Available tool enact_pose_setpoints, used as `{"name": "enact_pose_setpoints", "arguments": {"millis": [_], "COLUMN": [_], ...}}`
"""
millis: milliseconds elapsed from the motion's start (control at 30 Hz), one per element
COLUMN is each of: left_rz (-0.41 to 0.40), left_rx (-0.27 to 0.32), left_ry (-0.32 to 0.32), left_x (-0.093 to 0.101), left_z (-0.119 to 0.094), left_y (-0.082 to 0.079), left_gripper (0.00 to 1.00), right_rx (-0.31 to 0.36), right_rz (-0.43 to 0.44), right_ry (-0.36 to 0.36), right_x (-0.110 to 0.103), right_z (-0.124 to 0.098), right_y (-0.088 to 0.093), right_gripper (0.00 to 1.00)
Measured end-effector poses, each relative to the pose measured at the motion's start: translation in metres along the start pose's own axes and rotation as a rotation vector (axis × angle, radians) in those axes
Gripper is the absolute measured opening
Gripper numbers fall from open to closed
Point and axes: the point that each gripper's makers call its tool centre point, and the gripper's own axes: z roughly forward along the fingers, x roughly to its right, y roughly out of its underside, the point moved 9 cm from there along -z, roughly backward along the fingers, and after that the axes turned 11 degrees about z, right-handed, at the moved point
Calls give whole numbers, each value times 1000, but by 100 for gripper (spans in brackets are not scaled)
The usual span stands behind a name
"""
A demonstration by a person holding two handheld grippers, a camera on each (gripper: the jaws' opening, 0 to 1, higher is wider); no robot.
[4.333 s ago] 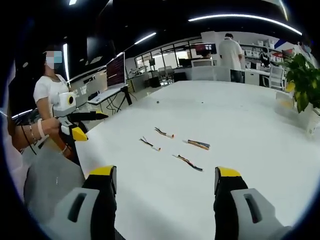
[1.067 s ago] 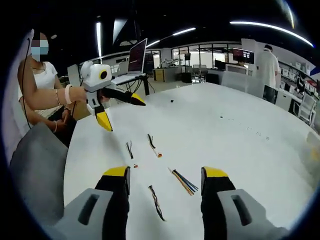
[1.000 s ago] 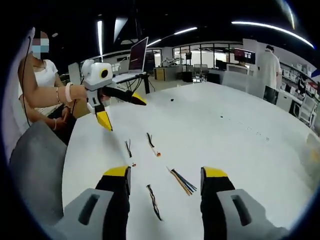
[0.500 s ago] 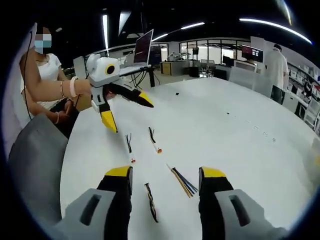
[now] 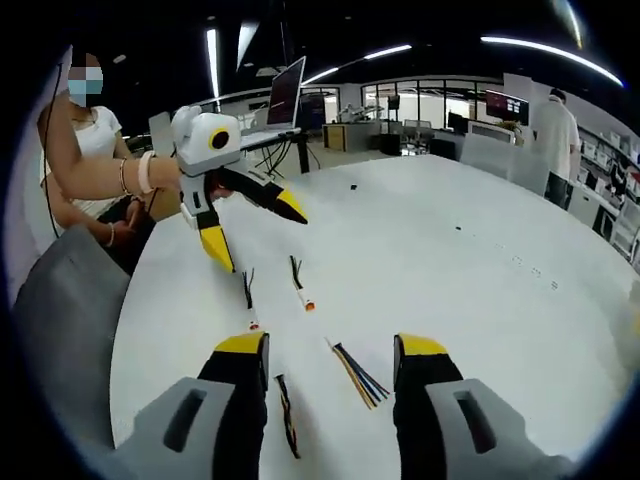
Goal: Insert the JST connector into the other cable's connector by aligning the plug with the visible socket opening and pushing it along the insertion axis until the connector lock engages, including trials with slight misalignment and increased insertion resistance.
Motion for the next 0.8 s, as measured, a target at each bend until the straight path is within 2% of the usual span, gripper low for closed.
{"name": "enact_pose_setpoints", "arguments": {"millis": [367,633,733,800], "left_rz": [9,10,4,9], "left_rx": [-14,-19,-25,-28], "left_ry": [21,40,44,49], "left_x": [-4,-4,-4,-4], "left_z": [12,21,24,25], "left_y": [5,8,10,11], "left_gripper": [55,52,52,52], "right_rx": [-21,0,3,-1], "right_rz": [-43,-28,-29,-32], "right_ry": [-21,-34,-42,-43], "right_x": [4,10,10,10], "right_z": [16,24,25,27], "right_y": [5,8,9,10], "right_gripper": [32,30,26,28]}}
